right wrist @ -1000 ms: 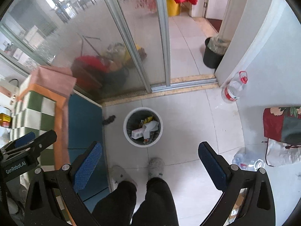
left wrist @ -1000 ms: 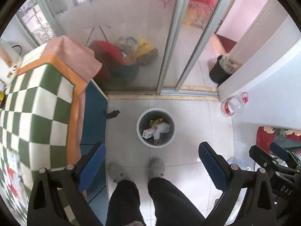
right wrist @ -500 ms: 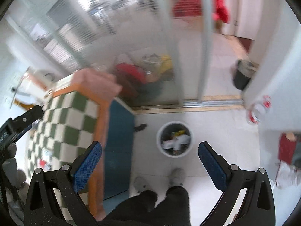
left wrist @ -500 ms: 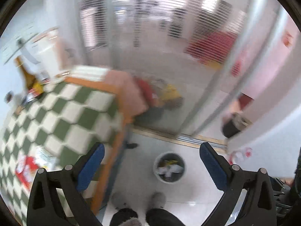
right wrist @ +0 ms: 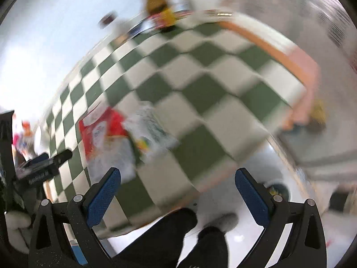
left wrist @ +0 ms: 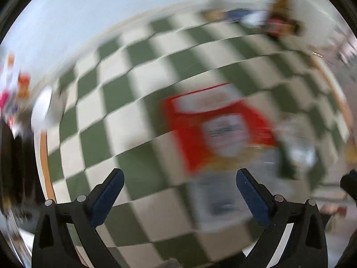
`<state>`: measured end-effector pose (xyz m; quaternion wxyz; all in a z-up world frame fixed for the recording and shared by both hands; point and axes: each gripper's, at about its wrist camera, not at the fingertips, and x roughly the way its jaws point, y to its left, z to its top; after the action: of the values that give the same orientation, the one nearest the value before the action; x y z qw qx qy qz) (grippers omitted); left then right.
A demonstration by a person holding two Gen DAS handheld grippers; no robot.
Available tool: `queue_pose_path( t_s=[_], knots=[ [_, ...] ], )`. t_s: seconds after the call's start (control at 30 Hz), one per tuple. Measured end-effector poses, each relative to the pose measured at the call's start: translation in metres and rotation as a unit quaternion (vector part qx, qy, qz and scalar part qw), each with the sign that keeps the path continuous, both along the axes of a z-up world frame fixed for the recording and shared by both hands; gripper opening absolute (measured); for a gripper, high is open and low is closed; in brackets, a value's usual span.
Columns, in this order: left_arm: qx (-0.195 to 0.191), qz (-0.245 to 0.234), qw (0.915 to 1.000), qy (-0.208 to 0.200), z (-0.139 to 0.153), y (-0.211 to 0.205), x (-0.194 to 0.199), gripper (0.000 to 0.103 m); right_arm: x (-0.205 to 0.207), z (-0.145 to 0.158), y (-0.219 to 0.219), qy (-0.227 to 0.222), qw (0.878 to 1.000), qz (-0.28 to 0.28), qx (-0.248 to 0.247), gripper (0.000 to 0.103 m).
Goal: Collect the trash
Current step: 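Move both tools back over the counter, then grasp the red sugar bag with the left tool while the right tool grasps the green medicine box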
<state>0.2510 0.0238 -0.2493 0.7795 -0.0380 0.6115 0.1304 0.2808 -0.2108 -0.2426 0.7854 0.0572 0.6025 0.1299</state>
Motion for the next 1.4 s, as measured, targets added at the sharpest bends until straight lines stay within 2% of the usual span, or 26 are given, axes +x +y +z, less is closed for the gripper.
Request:
queue_pose_path(
  t_s=[0.07, 0.13, 0.2, 0.23, 0.3, 0.37, 0.43, 0.53, 0.63, 0.67, 0.7, 0.77, 0.83, 0.87, 0.9, 0.97, 1.07, 1.13, 1.2, 1.33, 1.37, 1.4],
  knots=[
    [-0.029, 0.034, 0.9988, 0.019, -0.017, 0.027, -0.002, 0.102, 0.024, -0.020, 0.036, 0.009, 0.999, 0.037, -0.033, 0.101],
    [-0.066, 0.047, 0.9963, 0.030, -0.032, 0.040, -0.001, 0.102, 0.039, -0.039, 0.060, 0.025, 0.997, 0.058, -0.050, 0.095],
    [-0.097, 0.049, 0.9935, 0.035, -0.044, 0.043, 0.003, 0.102, 0.047, -0.054, 0.073, 0.041, 0.995, 0.072, -0.059, 0.086],
    [-0.114, 0.046, 0.9918, 0.035, -0.050, 0.043, 0.006, 0.102, 0.048, -0.059, 0.079, 0.034, 0.993, 0.076, -0.082, 0.088],
    [-0.141, 0.036, 0.9888, 0.035, -0.058, 0.038, 0.013, 0.102, 0.050, -0.066, 0.085, 0.019, 0.991, 0.084, -0.102, 0.087],
    [-0.160, 0.024, 0.9862, 0.036, -0.064, 0.030, 0.019, 0.102, 0.053, -0.068, 0.086, 0.013, 0.991, 0.081, -0.104, 0.084],
    [-0.156, 0.009, 0.9873, 0.028, -0.063, 0.021, 0.024, 0.101, 0.054, -0.069, 0.084, 0.006, 0.990, 0.078, -0.114, 0.074],
    [-0.158, -0.013, 0.9870, 0.023, -0.063, 0.008, 0.031, 0.100, 0.055, -0.071, 0.077, 0.007, 0.993, 0.074, -0.095, 0.073],
    [-0.147, -0.036, 0.9884, 0.016, -0.060, -0.006, 0.036, 0.080, 0.054, -0.072, 0.072, 0.006, 0.994, 0.071, -0.088, 0.072],
    [-0.138, -0.045, 0.9893, 0.014, -0.058, -0.010, 0.038, 0.061, 0.054, -0.073, 0.071, 0.005, 0.994, 0.069, -0.087, 0.072],
    [-0.128, -0.055, 0.9901, 0.013, -0.057, -0.014, 0.040, 0.034, 0.050, -0.070, 0.064, 0.004, 0.994, 0.068, -0.086, 0.071],
    [-0.123, -0.062, 0.9903, 0.017, -0.057, -0.015, 0.043, 0.021, 0.048, -0.070, 0.059, 0.004, 0.995, 0.063, -0.077, 0.069],
    [-0.117, -0.064, 0.9910, 0.014, -0.055, -0.014, 0.045, 0.016, 0.044, -0.064, 0.054, 0.004, 0.997, 0.055, -0.057, 0.061],
    [-0.115, -0.064, 0.9913, 0.011, -0.053, -0.014, 0.046, 0.014, 0.044, -0.060, 0.050, 0.003, 0.998, 0.050, -0.050, 0.051],
    [-0.111, -0.064, 0.9917, 0.008, -0.051, -0.013, 0.044, 0.000, 0.043, -0.056, 0.048, 0.002, 0.998, 0.046, -0.050, 0.046],
    [-0.114, -0.062, 0.9916, 0.001, -0.042, -0.008, 0.041, 0.000, 0.044, -0.045, 0.040, -0.001, 0.999, 0.034, -0.040, 0.042],
    [-0.113, -0.061, 0.9915, -0.014, -0.029, 0.004, 0.044, 0.000, 0.053, -0.036, 0.036, 0.008, 1.000, 0.012, -0.021, 0.042],
    [-0.113, -0.063, 0.9914, -0.021, -0.023, 0.011, 0.039, 0.000, 0.056, -0.036, 0.026, 0.018, 1.000, 0.003, -0.014, 0.049],
    [-0.136, -0.069, 0.9881, -0.015, -0.026, 0.015, 0.036, 0.000, 0.059, -0.038, 0.024, 0.026, 1.000, 0.006, -0.016, 0.064],
    [-0.190, -0.062, 0.9788, 0.044, -0.062, 0.019, 0.032, 0.004, 0.063, -0.055, 0.025, 0.060, 0.997, 0.034, -0.022, 0.075],
    [-0.197, -0.060, 0.9779, 0.039, -0.064, 0.020, 0.029, 0.008, 0.063, -0.060, 0.026, 0.065, 0.997, 0.037, -0.026, 0.075],
    [-0.206, -0.065, 0.9760, 0.025, -0.062, 0.021, 0.026, 0.020, 0.062, -0.062, 0.025, 0.067, 0.997, 0.037, -0.032, 0.075]
  ],
)
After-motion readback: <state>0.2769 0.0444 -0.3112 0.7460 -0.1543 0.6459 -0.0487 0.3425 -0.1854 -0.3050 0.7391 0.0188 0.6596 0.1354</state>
